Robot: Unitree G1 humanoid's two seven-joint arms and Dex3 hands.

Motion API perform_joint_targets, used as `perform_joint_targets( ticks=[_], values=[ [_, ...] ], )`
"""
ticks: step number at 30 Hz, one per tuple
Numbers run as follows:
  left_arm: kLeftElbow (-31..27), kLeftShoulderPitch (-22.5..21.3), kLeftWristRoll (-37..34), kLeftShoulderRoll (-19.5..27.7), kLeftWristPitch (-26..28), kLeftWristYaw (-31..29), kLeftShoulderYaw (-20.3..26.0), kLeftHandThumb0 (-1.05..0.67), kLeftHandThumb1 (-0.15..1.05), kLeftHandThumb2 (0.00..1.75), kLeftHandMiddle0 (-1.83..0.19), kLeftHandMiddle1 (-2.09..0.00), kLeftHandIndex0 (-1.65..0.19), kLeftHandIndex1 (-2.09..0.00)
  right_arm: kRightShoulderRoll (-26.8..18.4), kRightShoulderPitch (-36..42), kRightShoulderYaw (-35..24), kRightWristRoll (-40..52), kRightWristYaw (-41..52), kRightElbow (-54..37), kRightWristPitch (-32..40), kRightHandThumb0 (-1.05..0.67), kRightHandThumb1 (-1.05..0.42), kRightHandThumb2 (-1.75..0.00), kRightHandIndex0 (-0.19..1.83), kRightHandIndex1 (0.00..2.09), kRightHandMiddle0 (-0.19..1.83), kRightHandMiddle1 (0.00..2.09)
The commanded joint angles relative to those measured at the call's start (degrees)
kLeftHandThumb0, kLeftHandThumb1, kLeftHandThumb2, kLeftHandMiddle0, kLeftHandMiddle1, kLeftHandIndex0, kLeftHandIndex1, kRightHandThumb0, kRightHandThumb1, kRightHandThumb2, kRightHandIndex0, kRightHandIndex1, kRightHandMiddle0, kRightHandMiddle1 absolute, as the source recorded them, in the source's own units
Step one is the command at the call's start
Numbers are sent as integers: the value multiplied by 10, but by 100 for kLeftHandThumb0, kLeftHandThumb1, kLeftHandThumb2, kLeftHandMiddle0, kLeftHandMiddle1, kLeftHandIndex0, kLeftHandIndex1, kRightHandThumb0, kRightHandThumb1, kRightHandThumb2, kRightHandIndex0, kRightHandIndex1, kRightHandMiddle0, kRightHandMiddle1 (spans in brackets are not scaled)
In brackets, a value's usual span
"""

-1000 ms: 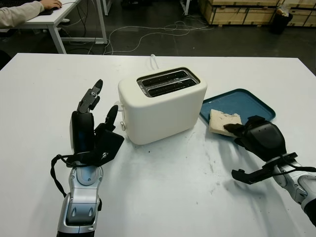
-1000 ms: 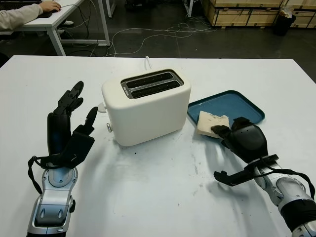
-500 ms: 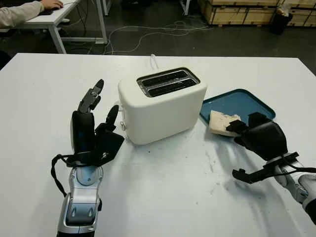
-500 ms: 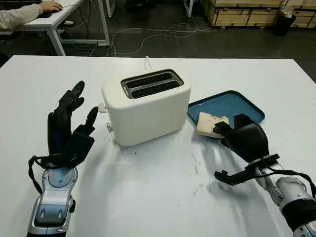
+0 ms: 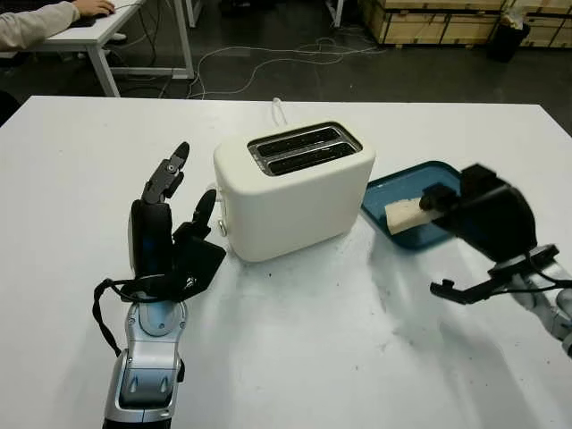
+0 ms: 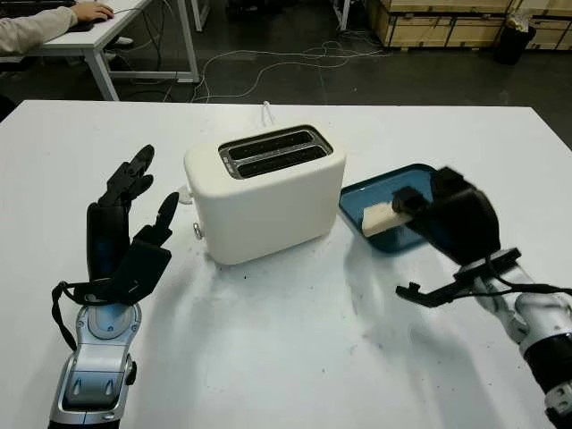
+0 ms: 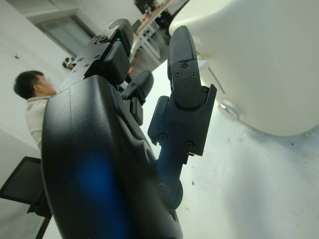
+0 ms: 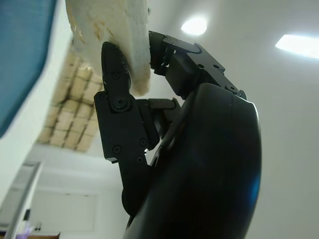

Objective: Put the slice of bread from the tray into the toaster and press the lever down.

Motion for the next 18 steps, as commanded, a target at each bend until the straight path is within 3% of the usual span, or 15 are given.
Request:
perform_joint_targets(
  ticks=[1, 2, 7, 9, 12, 13, 15, 18],
  values=[
    [5, -3, 4, 3, -7, 2, -3, -48, 92, 39, -23, -70, -44, -1, -9, -16, -1, -8, -19, 6, -13, -38, -92, -16, 55, 175, 67, 122],
    [6, -4, 3, 3, -8, 2, -2, -48, 92, 39, -23, -70, -44, -1, -9, -23, 2, -12, -33, 14, -16, -38, -92, -16, 56, 175, 67, 123],
    [7, -4, 2, 3, -9, 3, -2, -48, 92, 39, -22, -70, -44, -1, -13, -49, 12, -34, -58, 42, -10, -36, -92, -15, 58, 175, 45, 169],
    [8, -5, 1, 2, -9, 3, -2, -48, 92, 39, -22, -70, -44, -1, -18, -53, 11, -33, -36, 37, -10, -34, -92, -14, 57, 175, 41, 173],
    [10, -6, 0, 1, -11, 4, -2, -49, 92, 39, -22, -71, -44, -1, -27, -62, 3, -5, 6, 35, -42, -33, -92, -11, 57, 175, 54, 150],
    [11, -6, 1, 2, -14, 6, -2, -48, 92, 39, -22, -71, -44, -1, -30, -66, -1, 6, 19, 34, -54, -31, -92, -10, 58, 175, 68, 118],
    [11, -7, 1, 3, -16, 5, -2, -47, 92, 39, -22, -71, -44, -1, -34, -73, -9, 22, 39, 34, -70, -30, -92, -10, 58, 175, 79, 95],
    [6, -6, 5, 3, -7, 2, -3, -48, 92, 40, -22, -72, -44, -1, -45, -84, -27, 46, 87, 25, -77, -31, -92, -20, 54, 175, 47, 155]
  ],
)
